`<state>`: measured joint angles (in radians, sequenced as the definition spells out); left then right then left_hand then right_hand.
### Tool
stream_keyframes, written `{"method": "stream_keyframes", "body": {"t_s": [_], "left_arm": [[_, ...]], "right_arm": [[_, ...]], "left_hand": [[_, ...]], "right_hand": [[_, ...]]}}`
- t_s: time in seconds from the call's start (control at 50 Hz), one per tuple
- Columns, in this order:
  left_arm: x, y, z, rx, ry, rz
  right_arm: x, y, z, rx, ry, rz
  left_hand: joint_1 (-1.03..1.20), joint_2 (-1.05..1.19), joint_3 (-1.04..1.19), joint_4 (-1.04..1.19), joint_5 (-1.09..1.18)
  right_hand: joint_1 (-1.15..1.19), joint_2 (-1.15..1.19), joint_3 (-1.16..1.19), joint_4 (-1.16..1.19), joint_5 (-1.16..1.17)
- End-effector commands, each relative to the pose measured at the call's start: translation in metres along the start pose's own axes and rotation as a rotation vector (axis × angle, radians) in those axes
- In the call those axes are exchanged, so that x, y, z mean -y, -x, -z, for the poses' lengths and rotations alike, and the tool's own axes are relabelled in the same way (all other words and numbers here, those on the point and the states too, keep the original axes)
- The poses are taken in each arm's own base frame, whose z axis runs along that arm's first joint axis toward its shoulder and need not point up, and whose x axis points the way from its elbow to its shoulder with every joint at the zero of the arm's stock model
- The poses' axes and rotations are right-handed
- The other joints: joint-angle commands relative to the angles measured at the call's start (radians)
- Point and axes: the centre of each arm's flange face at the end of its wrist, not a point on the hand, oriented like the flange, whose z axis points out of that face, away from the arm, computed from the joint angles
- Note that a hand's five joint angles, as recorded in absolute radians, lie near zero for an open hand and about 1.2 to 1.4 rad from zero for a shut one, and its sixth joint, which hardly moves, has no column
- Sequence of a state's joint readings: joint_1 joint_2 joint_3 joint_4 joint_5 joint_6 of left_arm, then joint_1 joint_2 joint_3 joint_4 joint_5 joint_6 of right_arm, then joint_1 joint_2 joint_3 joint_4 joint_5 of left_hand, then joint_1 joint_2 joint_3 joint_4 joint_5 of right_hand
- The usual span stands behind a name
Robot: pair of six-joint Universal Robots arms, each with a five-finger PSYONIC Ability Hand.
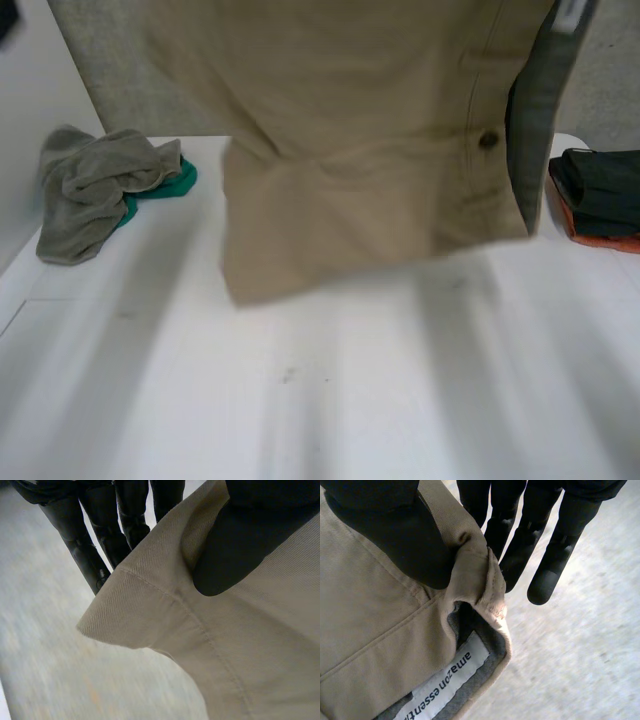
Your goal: Fold the laundry.
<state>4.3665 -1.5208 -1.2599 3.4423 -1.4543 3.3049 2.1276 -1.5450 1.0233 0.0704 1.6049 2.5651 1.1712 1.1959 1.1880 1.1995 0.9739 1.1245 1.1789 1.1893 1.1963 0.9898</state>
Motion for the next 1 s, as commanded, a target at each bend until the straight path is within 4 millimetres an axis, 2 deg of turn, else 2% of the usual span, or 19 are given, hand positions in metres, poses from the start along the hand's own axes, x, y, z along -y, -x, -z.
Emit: {"method": "stream_keyframes", "body": {"t_s": [0.02,0.12,0.24,0.32,0.34,0.4,0.46,0.52,0.54,0.64,0.68,0.72,0.76,0.8,0.82,0.84,0.86,0.92,1.0], "left_arm": [[0.081,0.011,0.02,0.02,-0.152,0.028],[0.128,0.018,0.036,0.04,-0.246,0.015],[0.141,0.023,0.034,0.053,-0.28,0.002],[0.126,0.022,0.024,0.044,-0.246,0.006],[0.104,0.02,0.014,0.04,-0.196,0.01],[0.075,0.019,0.001,0.033,-0.135,0.012],[0.029,0.017,-0.014,0.023,-0.041,0.015],[-0.035,0.01,-0.025,0.007,0.086,0.024],[-0.053,0.009,-0.028,0.004,0.117,0.027],[-0.157,-0.003,-0.036,-0.011,0.255,0.035],[-0.187,-0.007,-0.036,-0.017,0.281,0.024],[-0.231,-0.014,-0.033,-0.03,0.311,-0.005],[-0.255,-0.019,-0.031,-0.04,0.316,-0.025],[-0.28,-0.029,-0.031,-0.073,0.286,-0.055],[-0.286,-0.032,-0.031,-0.08,0.273,-0.065],[-0.291,-0.033,-0.034,-0.083,0.254,-0.072],[-0.299,-0.033,-0.04,-0.074,0.216,-0.084],[-0.296,-0.032,-0.053,-0.045,0.161,-0.091],[-0.284,-0.034,-0.058,0.011,0.144,-0.09]], "right_arm": [[0.062,-0.039,0.03,-0.061,-0.102,-0.018],[0.087,-0.056,0.045,-0.086,-0.137,-0.021],[0.099,-0.065,0.048,-0.102,-0.156,-0.031],[0.092,-0.061,0.043,-0.097,-0.134,-0.032],[0.087,-0.058,0.039,-0.091,-0.12,-0.033],[0.056,-0.038,0.018,-0.05,-0.032,-0.053],[0.034,-0.023,0.005,-0.016,0.026,-0.067],[-0.003,-0.001,-0.013,0.029,0.111,-0.085],[-0.025,0.012,-0.023,0.053,0.158,-0.096],[-0.091,0.046,-0.047,0.088,0.266,-0.134],[-0.117,0.054,-0.056,0.08,0.287,-0.139],[-0.155,0.069,-0.067,0.074,0.307,-0.134],[-0.189,0.086,-0.076,0.067,0.306,-0.132],[-0.206,0.097,-0.081,0.058,0.287,-0.128],[-0.215,0.101,-0.084,0.049,0.279,-0.126],[-0.23,0.108,-0.089,0.029,0.271,-0.124],[-0.236,0.11,-0.092,0.018,0.259,-0.124],[-0.251,0.114,-0.103,-0.031,0.231,-0.123],[-0.241,0.094,-0.114,-0.105,0.203,-0.119]], "left_hand": [[0.225,0.2,0.208,0.197,0.248],[0.225,0.2,0.208,0.197,0.248],[0.225,0.2,0.208,0.197,0.248],[0.225,0.2,0.208,0.197,0.248],[0.225,0.2,0.208,0.197,0.248],[0.225,0.2,0.208,0.197,0.248],[0.225,0.2,0.208,0.197,0.248],[0.225,0.2,0.208,0.197,0.248],[0.225,0.2,0.208,0.197,0.248],[0.225,0.2,0.208,0.197,0.248],[0.225,0.2,0.208,0.197,0.248],[0.225,0.2,0.208,0.197,0.248],[0.225,0.2,0.208,0.197,0.248],[0.225,0.2,0.208,0.197,0.248],[0.115,0.09,0.098,0.087,0.138],[-0.206,-0.231,-0.223,-0.234,-0.183],[-0.997,-1.021,-1.013,-1.025,-0.974],[-0.997,-1.021,-1.013,-1.025,-0.974],[-0.997,-1.021,-1.013,-1.025,-0.974]], "right_hand": [[0.272,0.217,0.207,0.2,0.232],[0.272,0.217,0.207,0.2,0.232],[0.272,0.217,0.207,0.2,0.232],[0.272,0.217,0.207,0.2,0.232],[0.272,0.217,0.207,0.2,0.232],[0.272,0.217,0.207,0.2,0.232],[0.272,0.217,0.207,0.2,0.232],[0.272,0.217,0.207,0.2,0.232],[0.272,0.217,0.207,0.2,0.232],[0.272,0.217,0.207,0.2,0.232],[0.272,0.217,0.207,0.2,0.232],[0.272,0.217,0.207,0.2,0.232],[0.272,0.217,0.207,0.2,0.232],[0.229,0.175,0.164,0.157,0.189],[-0.161,-0.215,-0.225,-0.232,-0.201],[-0.95,-1.004,-1.015,-1.022,-0.99],[-0.95,-1.004,-1.015,-1.022,-0.99],[-0.95,-1.004,-1.015,-1.022,-0.99],[-0.95,-1.004,-1.015,-1.022,-0.99]]}}
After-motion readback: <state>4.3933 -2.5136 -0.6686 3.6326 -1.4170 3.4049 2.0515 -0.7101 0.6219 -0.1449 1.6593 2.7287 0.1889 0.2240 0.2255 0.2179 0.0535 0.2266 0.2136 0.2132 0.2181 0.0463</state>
